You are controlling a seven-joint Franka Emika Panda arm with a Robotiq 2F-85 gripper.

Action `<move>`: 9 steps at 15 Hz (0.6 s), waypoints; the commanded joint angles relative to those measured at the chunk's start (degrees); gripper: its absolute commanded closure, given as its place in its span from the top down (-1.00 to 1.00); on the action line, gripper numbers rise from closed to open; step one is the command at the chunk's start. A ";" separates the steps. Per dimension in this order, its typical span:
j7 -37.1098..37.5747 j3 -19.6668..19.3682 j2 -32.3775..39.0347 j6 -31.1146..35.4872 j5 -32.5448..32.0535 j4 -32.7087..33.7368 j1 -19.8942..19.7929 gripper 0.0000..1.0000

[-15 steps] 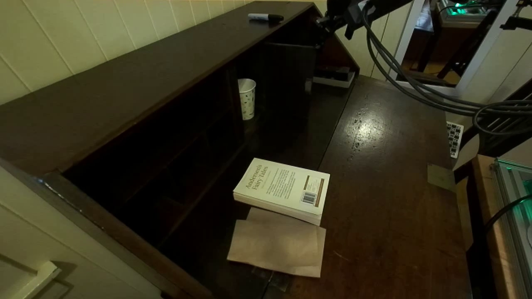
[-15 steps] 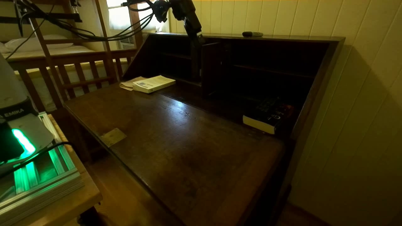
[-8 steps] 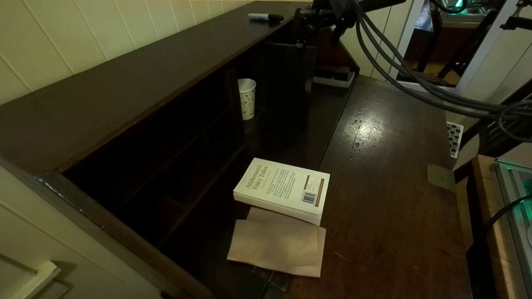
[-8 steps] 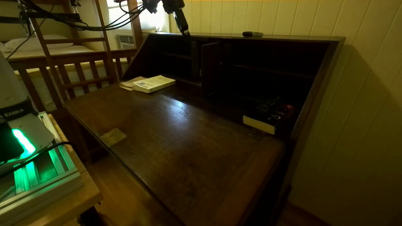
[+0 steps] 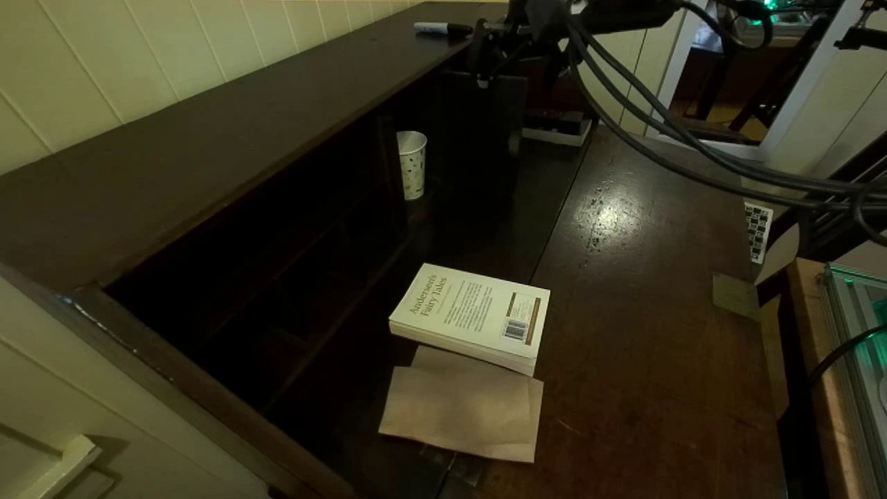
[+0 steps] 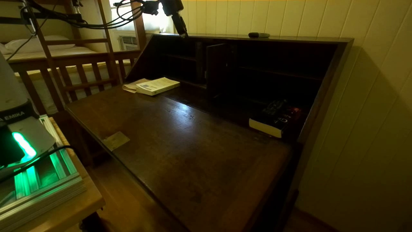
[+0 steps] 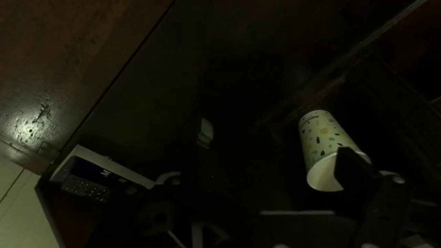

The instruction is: Open the compartment and remove the cup and put it on top of the dresser

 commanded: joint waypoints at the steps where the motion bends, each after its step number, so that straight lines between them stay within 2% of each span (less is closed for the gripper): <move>1: 7.17 -0.17 1.93 4.30 -2.14 -0.56 -0.63 1.00; 3: 10.90 -0.79 3.75 6.82 -4.21 -0.27 -0.80 1.00; 9: 23.39 -4.42 10.05 14.00 -15.68 1.35 0.37 1.00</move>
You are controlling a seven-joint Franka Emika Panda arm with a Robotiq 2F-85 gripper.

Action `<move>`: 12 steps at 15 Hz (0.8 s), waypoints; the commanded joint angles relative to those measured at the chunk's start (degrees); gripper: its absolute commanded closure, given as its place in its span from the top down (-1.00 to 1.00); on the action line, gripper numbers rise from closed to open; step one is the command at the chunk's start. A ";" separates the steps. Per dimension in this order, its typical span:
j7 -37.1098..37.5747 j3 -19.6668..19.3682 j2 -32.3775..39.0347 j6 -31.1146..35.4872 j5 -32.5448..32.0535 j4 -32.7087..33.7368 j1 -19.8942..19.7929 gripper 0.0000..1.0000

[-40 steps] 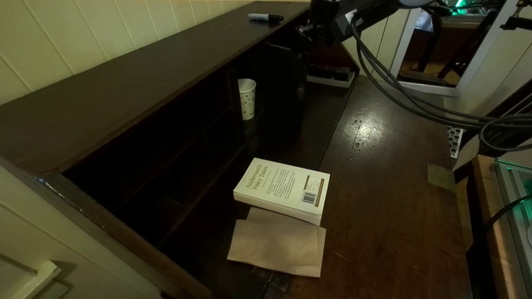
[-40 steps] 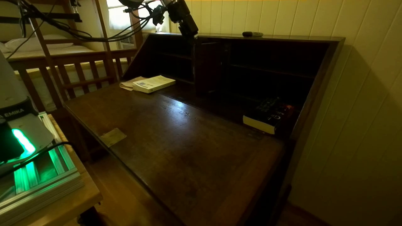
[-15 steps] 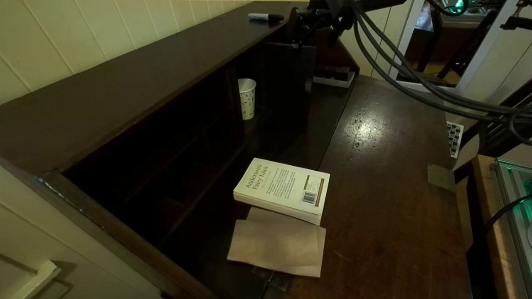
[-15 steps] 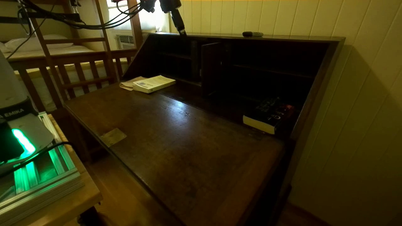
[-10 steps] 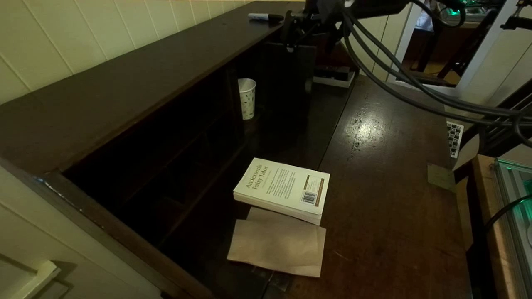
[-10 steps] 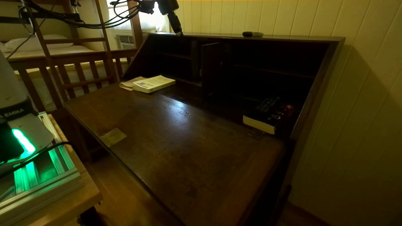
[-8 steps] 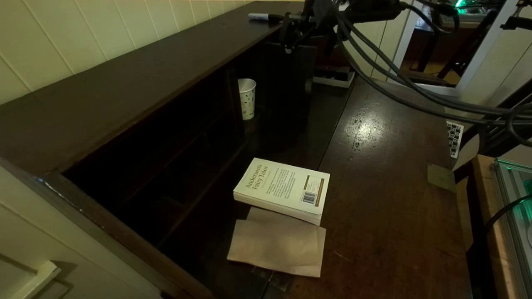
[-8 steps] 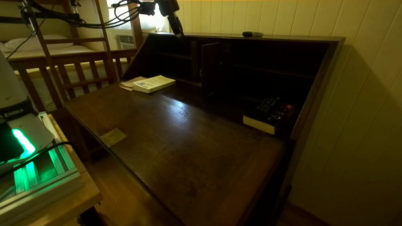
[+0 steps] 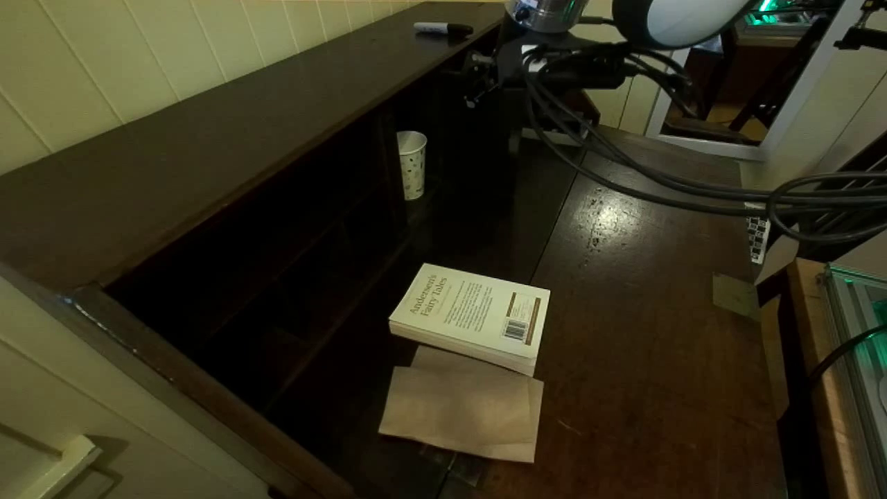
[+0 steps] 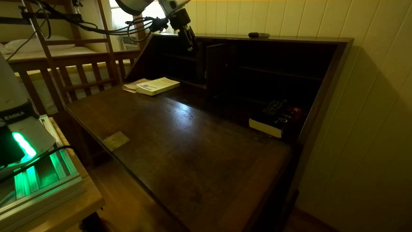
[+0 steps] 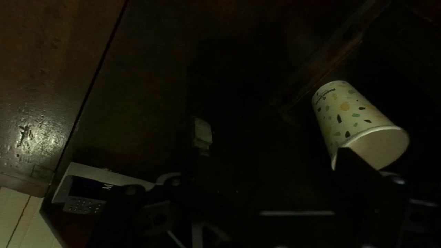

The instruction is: Open the compartment and remove the cup and put it on top of the dresser

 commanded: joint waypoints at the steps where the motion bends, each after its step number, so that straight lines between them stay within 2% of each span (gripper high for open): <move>1: 8.27 -1.57 4.18 4.65 -7.07 1.59 0.16 1.00; 7: 24.81 -4.64 9.02 9.60 -20.76 5.49 1.81 1.00; 12: 36.17 -5.93 12.48 11.87 -28.56 9.73 3.15 1.00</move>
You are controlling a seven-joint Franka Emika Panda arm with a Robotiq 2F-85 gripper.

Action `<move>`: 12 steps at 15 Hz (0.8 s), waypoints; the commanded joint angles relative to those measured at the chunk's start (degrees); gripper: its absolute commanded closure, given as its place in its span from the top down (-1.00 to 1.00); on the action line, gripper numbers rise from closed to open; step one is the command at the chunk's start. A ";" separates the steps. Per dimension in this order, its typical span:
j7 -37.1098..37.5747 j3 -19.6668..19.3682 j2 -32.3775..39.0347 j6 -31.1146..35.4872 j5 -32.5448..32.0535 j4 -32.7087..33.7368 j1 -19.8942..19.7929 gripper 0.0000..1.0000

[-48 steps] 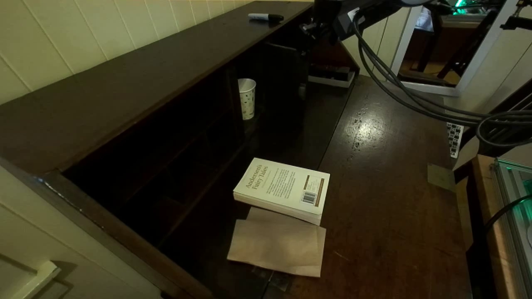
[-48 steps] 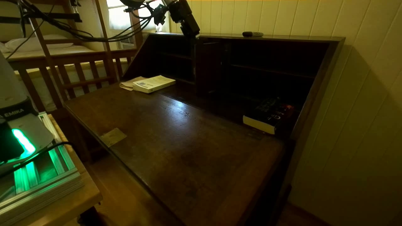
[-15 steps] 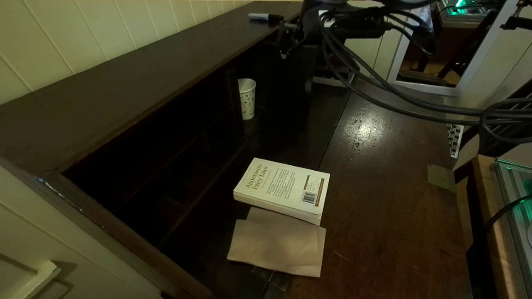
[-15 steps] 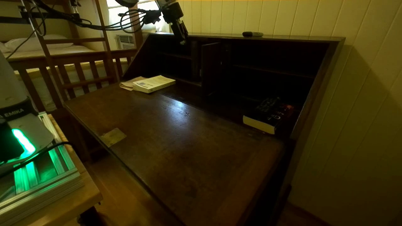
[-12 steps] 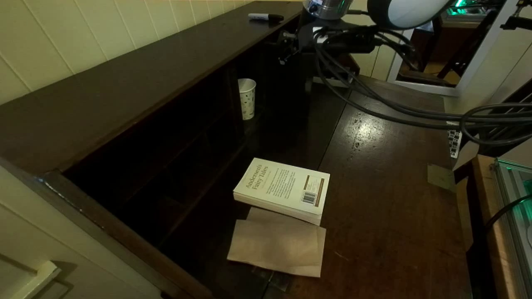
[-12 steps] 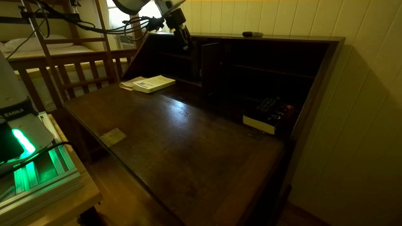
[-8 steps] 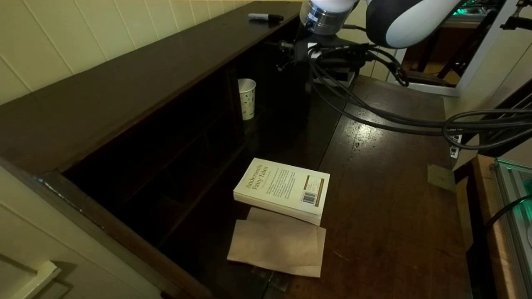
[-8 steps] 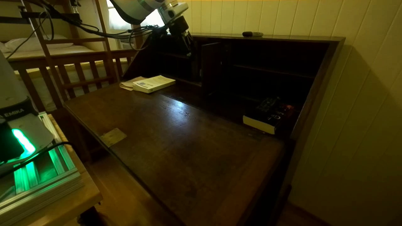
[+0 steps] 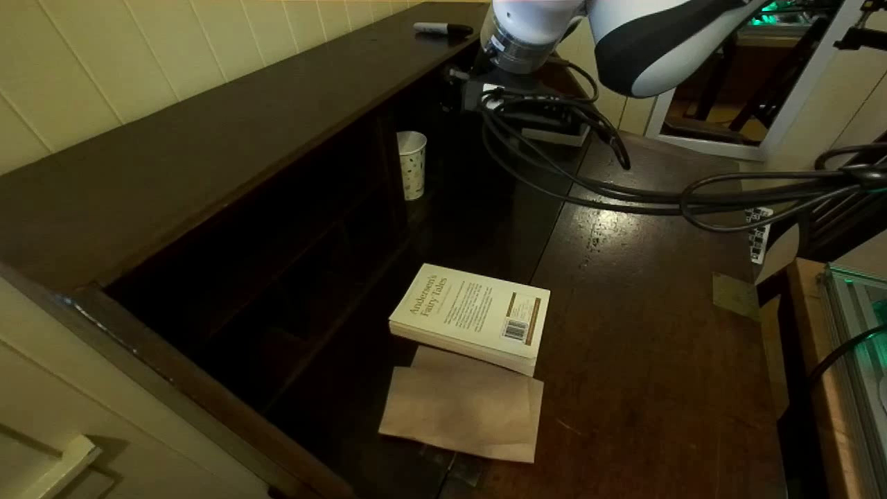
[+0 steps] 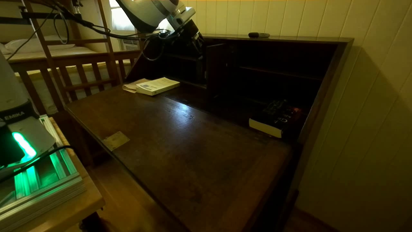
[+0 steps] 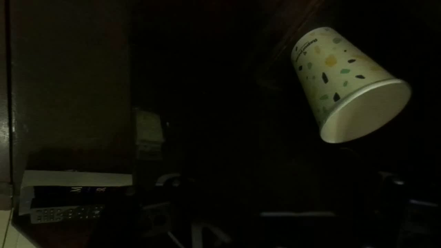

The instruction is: Open the compartment and remove the cup and put it on top of the dresser

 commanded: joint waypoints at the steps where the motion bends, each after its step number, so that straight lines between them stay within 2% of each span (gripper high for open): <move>1: 8.70 -1.61 3.79 2.07 -5.98 4.26 1.79 1.00; 5: 12.62 -1.86 6.43 3.97 -9.04 6.72 2.17 1.00; 12: 13.64 -3.82 10.18 10.92 -15.09 9.65 2.02 1.00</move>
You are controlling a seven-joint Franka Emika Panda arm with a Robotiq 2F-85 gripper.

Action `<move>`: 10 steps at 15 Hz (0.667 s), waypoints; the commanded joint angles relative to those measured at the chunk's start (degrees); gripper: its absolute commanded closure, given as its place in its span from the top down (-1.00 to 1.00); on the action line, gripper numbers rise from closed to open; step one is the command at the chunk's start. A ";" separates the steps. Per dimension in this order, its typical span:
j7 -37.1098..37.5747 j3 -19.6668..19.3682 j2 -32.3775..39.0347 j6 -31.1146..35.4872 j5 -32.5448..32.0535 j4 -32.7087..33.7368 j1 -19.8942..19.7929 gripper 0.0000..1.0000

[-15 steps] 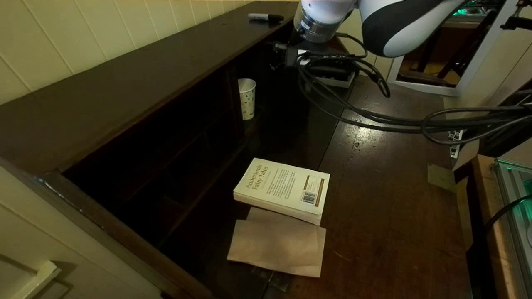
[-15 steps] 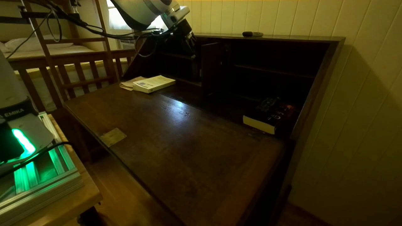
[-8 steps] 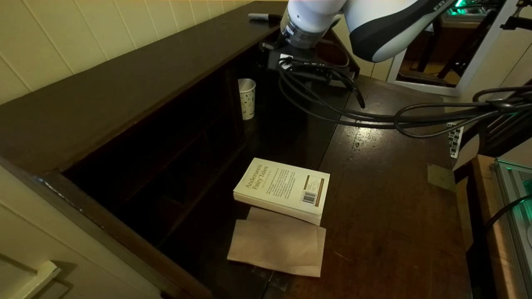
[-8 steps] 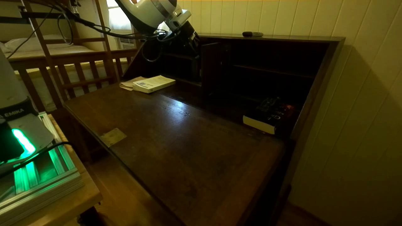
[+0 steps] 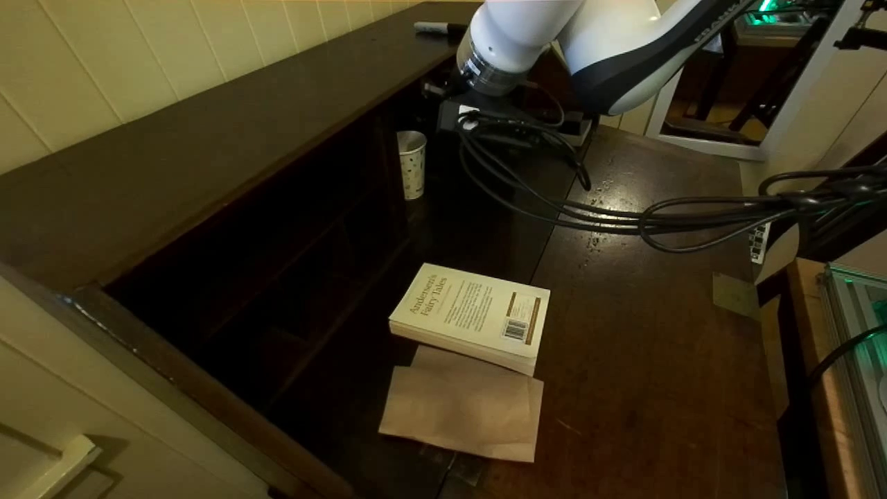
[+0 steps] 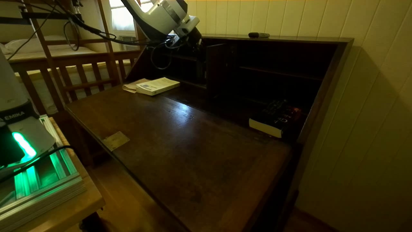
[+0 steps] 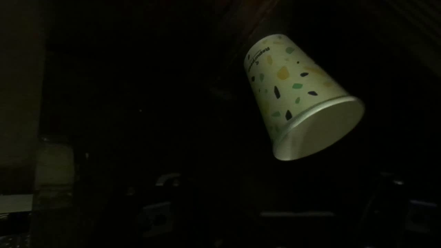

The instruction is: Open the compartment and remove the cup and put it on top of the dresser

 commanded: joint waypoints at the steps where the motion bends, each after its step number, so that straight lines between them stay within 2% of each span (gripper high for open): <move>1: 3.74 -2.15 3.06 3.42 -4.90 3.36 0.75 1.00; 10: 13.27 -5.70 7.78 6.11 -13.73 9.61 3.04 1.00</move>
